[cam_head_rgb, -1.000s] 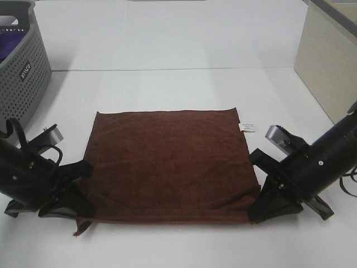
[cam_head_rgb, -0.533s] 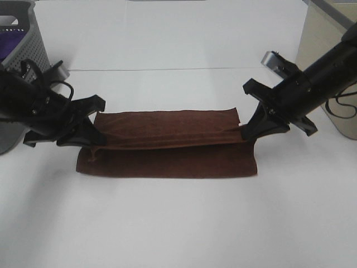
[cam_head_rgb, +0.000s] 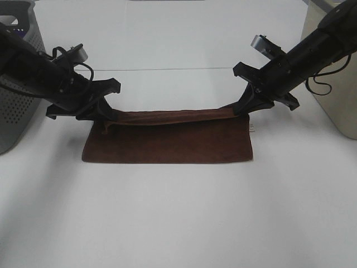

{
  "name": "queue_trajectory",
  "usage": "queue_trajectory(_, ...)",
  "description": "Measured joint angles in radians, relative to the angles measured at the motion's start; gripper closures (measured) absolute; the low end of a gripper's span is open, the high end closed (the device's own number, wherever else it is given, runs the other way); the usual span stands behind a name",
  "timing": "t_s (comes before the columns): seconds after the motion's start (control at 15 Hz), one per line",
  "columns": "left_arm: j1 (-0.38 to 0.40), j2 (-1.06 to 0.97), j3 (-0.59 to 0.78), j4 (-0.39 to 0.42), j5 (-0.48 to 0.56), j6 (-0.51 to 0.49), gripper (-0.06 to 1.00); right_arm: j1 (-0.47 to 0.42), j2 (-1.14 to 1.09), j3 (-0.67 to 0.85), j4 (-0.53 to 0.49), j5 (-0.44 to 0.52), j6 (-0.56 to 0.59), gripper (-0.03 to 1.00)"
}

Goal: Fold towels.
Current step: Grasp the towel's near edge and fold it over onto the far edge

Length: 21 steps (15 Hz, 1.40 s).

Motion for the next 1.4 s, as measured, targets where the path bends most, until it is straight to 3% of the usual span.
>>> queue_trajectory(0.73,0.000,0.092,-0.082,0.095,-0.104,-0.001,0.93,0.001,0.161,-0.135,0.070,-0.025,-0.001,0.97)
queue_trajectory(0.8,0.000,0.100,-0.084,0.098,-0.116,-0.001,0.90,0.001,0.174,-0.135,0.077,-0.030,-0.002,0.97)
queue_trajectory(0.87,0.000,0.107,-0.084,0.120,-0.155,-0.001,0.77,0.001,0.191,-0.135,0.069,-0.053,-0.002,0.96)
queue_trajectory(0.93,0.000,0.107,-0.084,0.120,-0.155,-0.001,0.77,0.001,0.191,-0.135,0.069,-0.053,-0.002,0.96)
queue_trajectory(1.07,0.006,0.108,-0.084,0.129,-0.171,-0.001,0.58,-0.002,0.191,-0.135,0.059,-0.064,-0.002,0.84)
queue_trajectory(1.13,0.007,0.108,-0.084,0.130,-0.175,-0.001,0.50,-0.003,0.191,-0.136,0.066,-0.061,-0.002,0.71)
queue_trajectory(1.27,0.007,0.109,-0.084,0.130,-0.175,-0.001,0.43,-0.003,0.191,-0.139,0.107,-0.033,-0.003,0.44)
queue_trajectory(1.33,0.007,0.109,-0.084,0.130,-0.174,-0.001,0.42,-0.003,0.188,-0.147,0.133,0.000,-0.013,0.24)
queue_trajectory(1.4,0.007,0.109,-0.084,0.130,-0.174,-0.001,0.42,-0.003,0.188,-0.147,0.133,0.000,-0.013,0.24)
